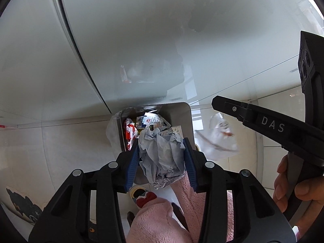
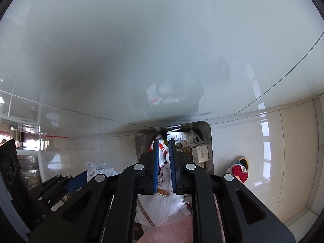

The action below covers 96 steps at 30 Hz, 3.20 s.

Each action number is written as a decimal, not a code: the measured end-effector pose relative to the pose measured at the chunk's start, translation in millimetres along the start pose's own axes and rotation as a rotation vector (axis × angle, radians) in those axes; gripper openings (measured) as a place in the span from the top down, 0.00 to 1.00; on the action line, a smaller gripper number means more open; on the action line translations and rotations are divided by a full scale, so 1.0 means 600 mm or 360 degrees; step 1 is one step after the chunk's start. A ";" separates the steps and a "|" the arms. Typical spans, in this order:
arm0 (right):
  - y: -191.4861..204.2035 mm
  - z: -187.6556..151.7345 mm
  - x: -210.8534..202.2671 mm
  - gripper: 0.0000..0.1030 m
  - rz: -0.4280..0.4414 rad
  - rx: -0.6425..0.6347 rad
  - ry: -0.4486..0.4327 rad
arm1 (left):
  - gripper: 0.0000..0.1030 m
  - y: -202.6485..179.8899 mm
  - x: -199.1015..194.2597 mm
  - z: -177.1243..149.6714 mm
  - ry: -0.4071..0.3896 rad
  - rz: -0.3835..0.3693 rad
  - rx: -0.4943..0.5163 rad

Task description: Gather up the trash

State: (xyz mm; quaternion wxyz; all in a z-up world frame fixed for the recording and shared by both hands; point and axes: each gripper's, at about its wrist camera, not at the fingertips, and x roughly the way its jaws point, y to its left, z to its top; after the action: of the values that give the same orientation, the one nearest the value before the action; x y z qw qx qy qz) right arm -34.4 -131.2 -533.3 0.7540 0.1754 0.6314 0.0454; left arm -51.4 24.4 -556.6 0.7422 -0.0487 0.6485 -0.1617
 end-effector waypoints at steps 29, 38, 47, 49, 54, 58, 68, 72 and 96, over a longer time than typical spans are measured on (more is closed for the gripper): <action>0.009 0.024 -0.406 0.03 -0.0107 -0.0020 -0.0377 | 0.08 -0.177 -0.375 0.059 -0.0331 0.0031 0.0197; 0.012 0.049 -0.530 0.03 -0.0148 -0.0054 -0.0517 | 0.08 -0.224 -0.493 0.097 -0.0492 0.0170 0.0195; 0.069 0.065 -0.677 0.03 -0.0274 -0.0223 -0.0811 | 0.08 -0.240 -0.692 0.109 -0.0897 0.0324 0.0067; 0.086 0.063 -0.711 0.03 -0.0337 -0.0260 -0.0898 | 0.08 -0.245 -0.731 0.108 -0.0982 0.0351 0.0060; 0.114 0.057 -0.790 0.03 -0.0433 -0.0288 -0.1044 | 0.08 -0.269 -0.808 0.098 -0.1144 0.0387 0.0097; 0.127 0.051 -0.841 0.03 -0.0445 -0.0274 -0.1110 | 0.08 -0.283 -0.849 0.091 -0.1199 0.0359 0.0095; 0.152 0.044 -0.926 0.03 -0.0385 -0.0278 -0.1258 | 0.08 -0.306 -0.912 0.092 -0.1337 0.0358 0.0094; 0.159 0.048 -0.939 0.03 -0.0376 -0.0269 -0.1294 | 0.08 -0.309 -0.926 0.098 -0.1373 0.0358 0.0104; 0.171 0.069 -0.943 0.03 -0.0369 -0.0239 -0.1353 | 0.08 -0.302 -0.932 0.115 -0.1401 0.0366 0.0113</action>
State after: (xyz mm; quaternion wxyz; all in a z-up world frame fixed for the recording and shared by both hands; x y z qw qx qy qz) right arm -91.2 -207.8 35.5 0.9573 0.0513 0.2759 -0.0699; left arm -75.3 13.6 34.6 0.9616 -0.0150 0.2666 -0.0641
